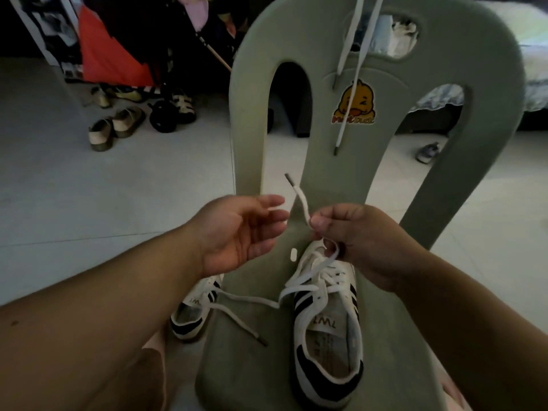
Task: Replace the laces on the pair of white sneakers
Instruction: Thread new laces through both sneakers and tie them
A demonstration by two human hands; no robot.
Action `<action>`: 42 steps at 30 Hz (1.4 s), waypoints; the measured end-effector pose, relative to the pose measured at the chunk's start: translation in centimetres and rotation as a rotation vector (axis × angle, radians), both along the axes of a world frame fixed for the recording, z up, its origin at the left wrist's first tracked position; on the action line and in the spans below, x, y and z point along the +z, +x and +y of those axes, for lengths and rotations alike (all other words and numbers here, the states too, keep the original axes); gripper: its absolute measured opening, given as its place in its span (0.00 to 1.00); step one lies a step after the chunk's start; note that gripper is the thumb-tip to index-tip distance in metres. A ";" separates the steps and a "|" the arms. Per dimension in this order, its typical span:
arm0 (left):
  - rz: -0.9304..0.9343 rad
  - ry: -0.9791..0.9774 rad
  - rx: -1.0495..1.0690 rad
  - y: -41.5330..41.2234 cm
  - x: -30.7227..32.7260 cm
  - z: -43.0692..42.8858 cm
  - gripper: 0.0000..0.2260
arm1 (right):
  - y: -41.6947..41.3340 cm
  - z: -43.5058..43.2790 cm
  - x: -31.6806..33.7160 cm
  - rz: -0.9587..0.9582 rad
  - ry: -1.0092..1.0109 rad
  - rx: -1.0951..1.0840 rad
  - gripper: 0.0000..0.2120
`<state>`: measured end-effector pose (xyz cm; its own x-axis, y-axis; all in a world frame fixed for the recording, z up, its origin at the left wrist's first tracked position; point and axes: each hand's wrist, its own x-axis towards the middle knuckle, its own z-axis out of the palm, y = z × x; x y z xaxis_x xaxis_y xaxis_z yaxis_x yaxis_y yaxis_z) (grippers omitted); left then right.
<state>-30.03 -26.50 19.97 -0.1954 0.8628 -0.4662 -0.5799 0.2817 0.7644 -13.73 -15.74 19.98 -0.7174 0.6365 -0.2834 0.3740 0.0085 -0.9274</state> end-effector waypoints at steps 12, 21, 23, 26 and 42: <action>0.222 0.134 -0.180 3.2 -0.8 1.2 0.10 | 0.6 0.0 0.6 0.051 -0.371 0.055 0.09; 0.198 0.181 0.001 2.6 0.3 2.2 0.06 | 2.2 0.4 -0.2 -0.152 -0.076 -0.076 0.03; 0.205 0.194 0.032 2.3 0.9 2.1 0.10 | 3.1 0.4 -0.7 -0.369 0.189 -0.033 0.11; 0.435 0.110 -0.103 2.7 0.9 2.1 0.15 | 4.3 -0.4 -1.4 -0.566 0.170 0.124 0.26; 1.380 -0.087 -0.585 9.2 -6.0 2.7 0.10 | 8.1 -2.5 -4.9 -0.370 0.108 -0.184 0.08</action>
<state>-20.84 -23.78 13.97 -0.1593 0.9522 -0.2607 0.7704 0.2850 0.5703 -5.61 -18.28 15.06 -0.4518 0.7844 -0.4250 0.6858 0.0007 -0.7278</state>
